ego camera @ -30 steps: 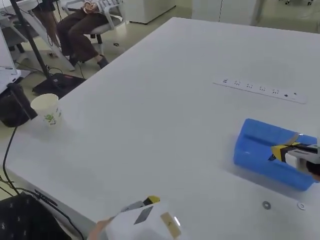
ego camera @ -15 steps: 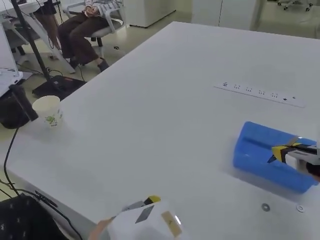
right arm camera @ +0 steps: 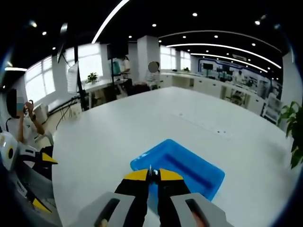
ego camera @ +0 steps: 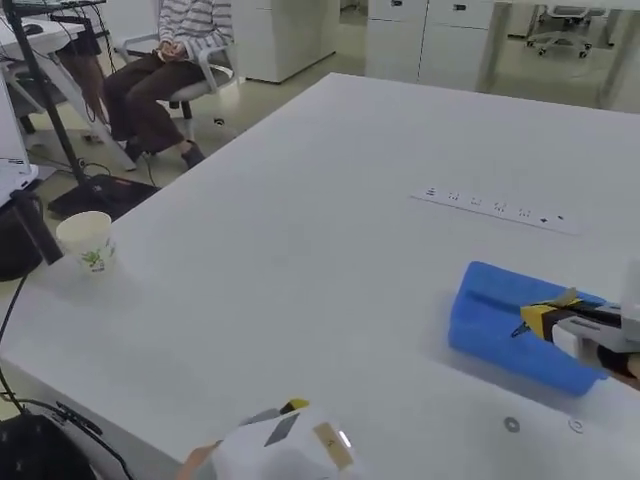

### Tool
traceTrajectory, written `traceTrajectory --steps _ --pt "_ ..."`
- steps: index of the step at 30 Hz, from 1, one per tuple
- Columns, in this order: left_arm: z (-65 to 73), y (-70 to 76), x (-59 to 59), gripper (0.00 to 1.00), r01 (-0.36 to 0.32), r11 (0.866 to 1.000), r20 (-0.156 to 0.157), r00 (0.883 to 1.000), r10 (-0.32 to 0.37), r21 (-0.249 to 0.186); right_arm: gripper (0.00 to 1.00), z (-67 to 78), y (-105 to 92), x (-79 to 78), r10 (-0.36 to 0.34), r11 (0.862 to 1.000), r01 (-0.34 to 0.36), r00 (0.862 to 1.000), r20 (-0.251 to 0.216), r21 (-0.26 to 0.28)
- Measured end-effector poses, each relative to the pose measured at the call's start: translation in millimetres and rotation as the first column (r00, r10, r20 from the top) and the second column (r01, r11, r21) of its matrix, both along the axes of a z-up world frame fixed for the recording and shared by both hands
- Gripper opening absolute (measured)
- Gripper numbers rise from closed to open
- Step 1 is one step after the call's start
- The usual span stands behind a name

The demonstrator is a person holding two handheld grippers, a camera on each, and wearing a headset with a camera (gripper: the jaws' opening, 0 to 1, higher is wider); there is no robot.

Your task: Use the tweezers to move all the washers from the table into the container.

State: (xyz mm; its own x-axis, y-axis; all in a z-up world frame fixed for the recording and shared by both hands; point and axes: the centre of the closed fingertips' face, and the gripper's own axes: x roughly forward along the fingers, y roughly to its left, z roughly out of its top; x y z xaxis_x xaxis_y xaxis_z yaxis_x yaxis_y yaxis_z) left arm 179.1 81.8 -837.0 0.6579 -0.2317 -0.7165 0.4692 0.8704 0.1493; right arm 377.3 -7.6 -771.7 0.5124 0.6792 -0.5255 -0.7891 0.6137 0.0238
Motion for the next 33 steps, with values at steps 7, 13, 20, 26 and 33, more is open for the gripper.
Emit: traceTrajectory --steps 7,13,20,26,33 --pt "0.9 0.5 0.3 0.86 0.001 1.000 0.006 1.000 -0.001 0.002 0.02 5.3 -4.2 -6.2 -0.005 1.000 0.005 1.000 0.002 0.014" --pt "0.7 0.5 0.1 0.86 0.003 1.000 0.006 1.000 -0.003 0.004 0.02 8.7 -8.2 -10.4 -0.007 1.000 0.007 1.000 -0.001 0.021" --pt "2.7 1.6 0.4 0.86 -0.003 1.000 0.015 1.000 0.003 0.004 0.02 7.7 -8.9 -20.0 0.007 1.000 -0.007 1.000 -0.014 0.017" --pt "3.8 1.3 1.0 0.86 -0.003 1.000 0.023 1.000 0.003 -0.001 0.02 3.2 -9.4 -28.0 0.028 1.000 -0.028 0.999 -0.029 -0.003" --pt "2.7 0.9 1.4 0.86 -0.002 1.000 0.021 1.000 0.002 0.000 0.02 -3.7 -11.9 -36.5 0.045 0.999 -0.046 0.998 -0.037 -0.029"
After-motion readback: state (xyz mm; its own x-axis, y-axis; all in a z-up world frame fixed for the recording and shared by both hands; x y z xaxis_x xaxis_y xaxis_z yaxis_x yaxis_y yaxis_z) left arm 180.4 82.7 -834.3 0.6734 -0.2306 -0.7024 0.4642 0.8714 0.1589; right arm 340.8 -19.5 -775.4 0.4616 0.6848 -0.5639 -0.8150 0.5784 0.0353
